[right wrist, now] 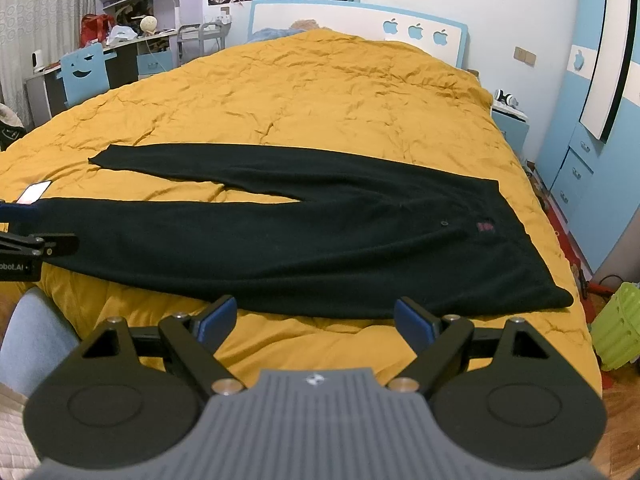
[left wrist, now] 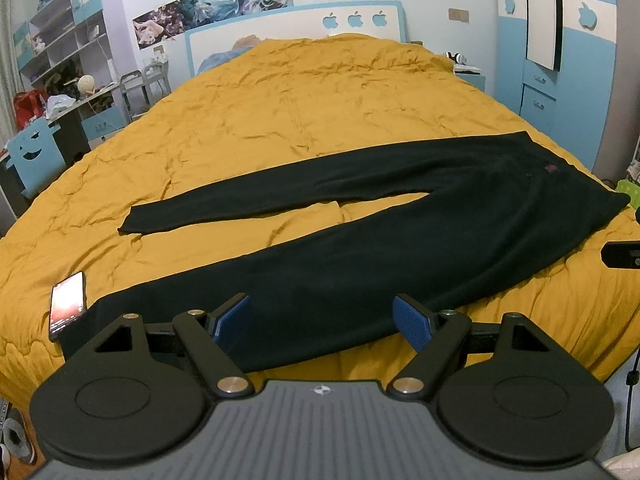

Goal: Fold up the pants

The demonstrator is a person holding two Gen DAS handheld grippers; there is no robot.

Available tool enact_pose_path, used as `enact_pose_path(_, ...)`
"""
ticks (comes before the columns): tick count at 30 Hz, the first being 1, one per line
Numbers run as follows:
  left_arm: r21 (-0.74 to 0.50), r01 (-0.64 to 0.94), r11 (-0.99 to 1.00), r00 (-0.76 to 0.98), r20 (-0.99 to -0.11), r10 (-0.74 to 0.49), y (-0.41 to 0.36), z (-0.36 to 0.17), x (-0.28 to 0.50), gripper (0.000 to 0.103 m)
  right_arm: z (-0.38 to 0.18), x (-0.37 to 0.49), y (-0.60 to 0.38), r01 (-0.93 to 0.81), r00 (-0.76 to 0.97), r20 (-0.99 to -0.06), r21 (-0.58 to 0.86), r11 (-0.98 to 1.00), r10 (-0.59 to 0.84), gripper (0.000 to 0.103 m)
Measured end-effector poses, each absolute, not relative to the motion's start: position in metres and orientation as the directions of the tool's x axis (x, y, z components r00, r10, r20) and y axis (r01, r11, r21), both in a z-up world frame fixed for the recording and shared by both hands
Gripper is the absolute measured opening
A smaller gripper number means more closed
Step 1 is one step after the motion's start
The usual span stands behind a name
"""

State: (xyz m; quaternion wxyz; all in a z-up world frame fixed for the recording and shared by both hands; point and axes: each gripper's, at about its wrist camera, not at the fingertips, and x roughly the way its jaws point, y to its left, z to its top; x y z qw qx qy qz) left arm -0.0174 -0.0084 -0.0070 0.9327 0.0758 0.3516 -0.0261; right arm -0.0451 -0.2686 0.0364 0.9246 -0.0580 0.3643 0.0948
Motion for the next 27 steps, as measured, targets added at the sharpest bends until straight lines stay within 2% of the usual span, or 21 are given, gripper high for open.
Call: enact_pose_path(27, 0.115, 0.107, 0.988, 0.738, -0.675, -0.001, -0.0062, -0.013, -0.0111, 0.094, 0.0273, -0.0398, -0.2695, -0.213, 0.7, -0.702, -0.031, 0.976, 0.131, 0.082)
